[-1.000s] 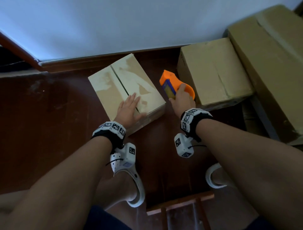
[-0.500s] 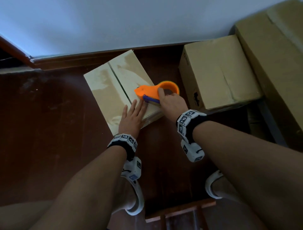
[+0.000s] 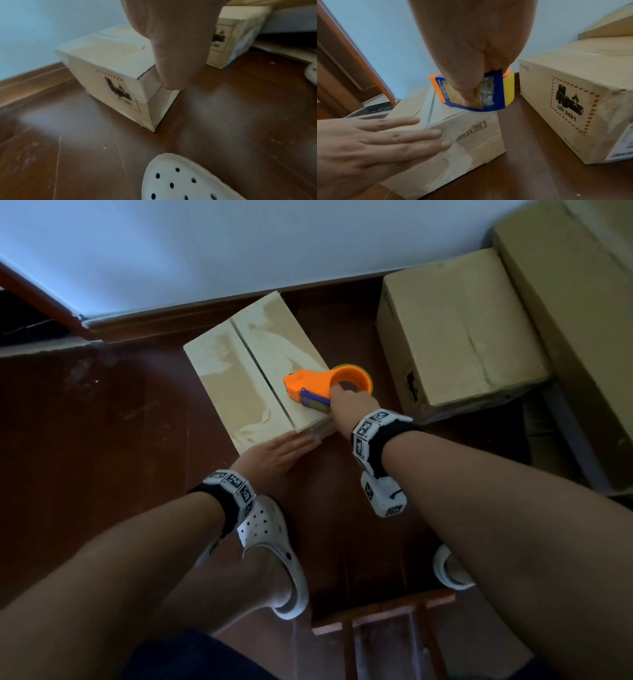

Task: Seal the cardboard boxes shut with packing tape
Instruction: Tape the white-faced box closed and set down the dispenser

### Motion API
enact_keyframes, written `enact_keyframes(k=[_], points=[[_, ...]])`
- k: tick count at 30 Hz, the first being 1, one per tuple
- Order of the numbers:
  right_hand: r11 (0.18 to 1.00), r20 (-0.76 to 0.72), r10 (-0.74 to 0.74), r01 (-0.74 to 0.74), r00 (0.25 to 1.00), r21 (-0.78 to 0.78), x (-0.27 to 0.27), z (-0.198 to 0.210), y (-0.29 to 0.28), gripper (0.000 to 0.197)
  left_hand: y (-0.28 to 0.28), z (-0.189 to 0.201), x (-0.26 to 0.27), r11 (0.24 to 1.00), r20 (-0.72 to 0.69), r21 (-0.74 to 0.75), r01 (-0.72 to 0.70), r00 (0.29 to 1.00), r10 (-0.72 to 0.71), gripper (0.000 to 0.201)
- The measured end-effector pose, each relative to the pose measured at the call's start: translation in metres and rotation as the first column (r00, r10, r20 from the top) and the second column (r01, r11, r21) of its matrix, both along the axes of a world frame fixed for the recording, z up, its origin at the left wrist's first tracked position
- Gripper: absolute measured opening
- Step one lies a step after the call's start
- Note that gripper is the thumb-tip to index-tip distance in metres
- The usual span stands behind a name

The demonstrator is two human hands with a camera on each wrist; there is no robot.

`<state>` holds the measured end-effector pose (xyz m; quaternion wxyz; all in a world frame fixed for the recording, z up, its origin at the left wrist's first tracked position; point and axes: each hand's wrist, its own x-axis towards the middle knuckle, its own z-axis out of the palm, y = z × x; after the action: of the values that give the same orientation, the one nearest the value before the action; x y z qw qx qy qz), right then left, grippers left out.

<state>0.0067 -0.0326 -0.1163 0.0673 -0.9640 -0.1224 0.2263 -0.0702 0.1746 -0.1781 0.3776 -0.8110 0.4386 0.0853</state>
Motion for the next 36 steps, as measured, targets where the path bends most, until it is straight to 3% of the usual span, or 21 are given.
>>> enact_keyframes(k=[2,5,9,12,15,18,20,22,25,27,29,30,32,34,36], points=[[1.000,-0.023,0.011,-0.011,1.000,-0.011,0.001,0.006,0.002,0.031,-0.011,-0.001,0.003,0.980,0.046,0.199,0.030,0.998,-0.040,0.067],[0.999,-0.039,0.031,-0.032,0.999,-0.028,0.001,0.012,0.003,0.031,-0.033,0.000,0.005,0.890,0.119,0.455,0.001,0.991,-0.062,0.074],[0.999,-0.044,0.031,-0.032,0.999,-0.028,-0.001,0.014,0.004,0.032,-0.037,-0.003,0.005,0.839,0.164,0.542,-0.051,0.985,-0.046,0.078],[1.000,-0.057,-0.003,0.003,0.998,-0.011,-0.001,0.012,0.006,0.033,-0.027,0.000,0.004,0.772,0.093,0.636,0.012,0.991,-0.091,0.079],[1.000,-0.051,0.006,-0.007,0.999,-0.019,-0.003,0.014,0.009,0.035,0.012,0.006,0.003,0.732,0.062,0.675,-0.093,0.996,0.069,0.076],[0.999,-0.014,0.036,-0.036,0.999,-0.028,-0.006,0.016,0.010,0.034,0.057,0.026,0.008,0.767,-0.020,0.536,-0.351,0.904,0.428,0.062],[0.998,-0.014,0.050,-0.050,0.999,-0.028,-0.005,0.016,0.010,0.033,0.066,0.043,0.025,0.882,-0.230,0.250,-0.400,0.860,0.455,0.047],[0.998,-0.026,0.049,-0.050,0.998,-0.025,-0.005,0.015,0.011,0.033,0.056,0.053,0.049,0.894,-0.331,-0.039,-0.447,0.850,0.411,0.047],[0.998,-0.016,0.047,-0.048,0.999,-0.033,-0.004,0.012,0.012,0.039,0.033,0.046,0.067,0.724,-0.454,-0.300,-0.621,0.760,0.465,0.051],[0.999,-0.013,0.038,-0.038,0.999,-0.036,-0.002,0.012,0.012,0.040,0.021,0.041,0.072,0.423,-0.539,-0.448,-0.788,0.615,0.575,0.039],[0.999,-0.021,0.035,-0.036,0.999,-0.039,0.000,0.011,0.012,0.041,0.010,0.035,0.081,0.130,-0.592,-0.599,-0.790,0.545,0.594,0.026],[0.999,-0.024,0.030,-0.031,0.999,-0.041,0.000,0.011,0.011,0.042,0.004,0.032,0.087,0.092,-0.590,-0.642,-0.761,0.567,0.575,0.026],[0.998,-0.029,0.021,-0.023,0.999,-0.053,0.001,0.011,0.011,0.043,-0.002,0.023,0.098,0.176,-0.590,-0.599,-0.781,0.579,0.563,0.041],[0.998,-0.048,0.020,-0.022,0.999,-0.054,0.000,0.011,0.009,0.044,-0.004,0.020,0.100,0.245,-0.605,-0.431,-0.868,0.480,0.636,0.061],[0.998,-0.054,0.028,-0.031,0.998,-0.057,-0.002,0.010,0.006,0.043,-0.006,0.015,0.097,0.300,-0.580,-0.381,-0.875,0.479,0.659,0.061]])
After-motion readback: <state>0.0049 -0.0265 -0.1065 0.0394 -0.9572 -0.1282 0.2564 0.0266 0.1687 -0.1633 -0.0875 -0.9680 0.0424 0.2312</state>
